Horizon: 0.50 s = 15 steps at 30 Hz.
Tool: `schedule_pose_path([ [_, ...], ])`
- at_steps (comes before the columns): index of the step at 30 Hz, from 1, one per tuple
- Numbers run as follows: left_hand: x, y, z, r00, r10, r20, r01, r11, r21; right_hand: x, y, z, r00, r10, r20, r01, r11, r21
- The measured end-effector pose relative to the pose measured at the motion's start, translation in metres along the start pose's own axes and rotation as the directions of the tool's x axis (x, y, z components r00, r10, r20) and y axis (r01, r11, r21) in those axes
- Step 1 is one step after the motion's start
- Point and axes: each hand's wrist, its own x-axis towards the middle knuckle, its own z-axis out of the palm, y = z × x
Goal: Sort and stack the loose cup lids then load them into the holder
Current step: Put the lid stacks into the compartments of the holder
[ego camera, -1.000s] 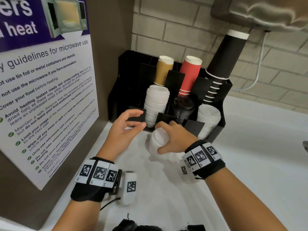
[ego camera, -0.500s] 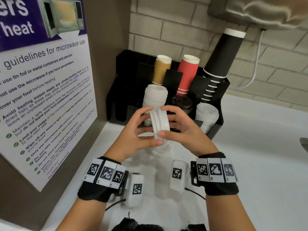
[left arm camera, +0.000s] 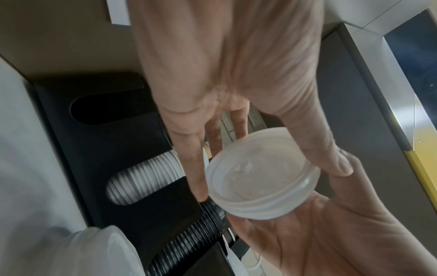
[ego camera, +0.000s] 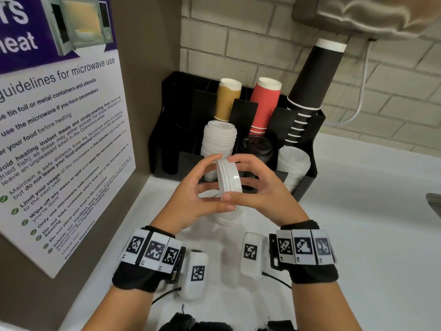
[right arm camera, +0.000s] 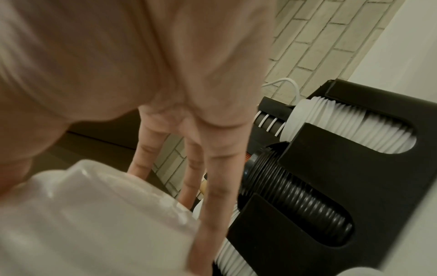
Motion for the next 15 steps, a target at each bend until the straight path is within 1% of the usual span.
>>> schedule_pose_path([
  [4, 0.0, -0.002, 0.0, 1.0, -0.012, 0.006, 0.012, 1.0, -0.025, 0.002, 0.001, -0.002, 1.0, -0.026, -0.005, 0.026, 0.999, -0.039],
  [5, 0.0, -0.002, 0.0, 1.0, -0.014, -0.013, 0.014, 1.0, -0.024, 0.003, -0.001, -0.007, 0.999, -0.042, -0.031, 0.041, 0.998, -0.04],
  [6, 0.0, -0.001, -0.001, 0.999, -0.011, -0.044, 0.01, 1.0, -0.015, 0.004, -0.002, -0.015, 0.994, -0.064, -0.09, 0.06, 0.997, -0.041],
  [7, 0.0, -0.001, -0.002, 0.997, -0.003, -0.081, 0.003, 1.0, -0.001, 0.006, -0.003, -0.027, 0.979, -0.094, -0.18, 0.084, 0.994, -0.064],
  [9, -0.001, 0.001, -0.006, 0.988, 0.012, -0.154, -0.007, 0.999, 0.033, 0.013, -0.003, -0.059, 0.911, -0.175, -0.373, 0.101, 0.972, -0.21],
  [10, -0.001, 0.001, -0.009, 0.983, 0.015, -0.183, -0.006, 0.999, 0.053, 0.017, -0.002, -0.077, 0.872, -0.209, -0.442, 0.077, 0.952, -0.297],
  [11, 0.0, 0.002, -0.011, 0.979, 0.018, -0.205, -0.004, 0.997, 0.073, 0.021, 0.001, -0.094, 0.845, -0.221, -0.488, 0.029, 0.928, -0.37],
  [12, 0.0, 0.002, -0.013, 0.976, 0.022, -0.219, -0.002, 0.996, 0.09, 0.025, 0.004, -0.11, 0.834, -0.208, -0.511, -0.037, 0.903, -0.428],
  [13, 0.0, 0.002, -0.014, 0.973, 0.026, -0.228, -0.003, 0.995, 0.103, 0.03, 0.007, -0.122, 0.839, -0.176, -0.514, -0.106, 0.875, -0.473],
  [15, 0.002, 0.002, -0.015, 0.971, 0.035, -0.235, -0.007, 0.993, 0.121, 0.039, 0.014, -0.137, 0.872, -0.088, -0.481, -0.202, 0.831, -0.518],
])
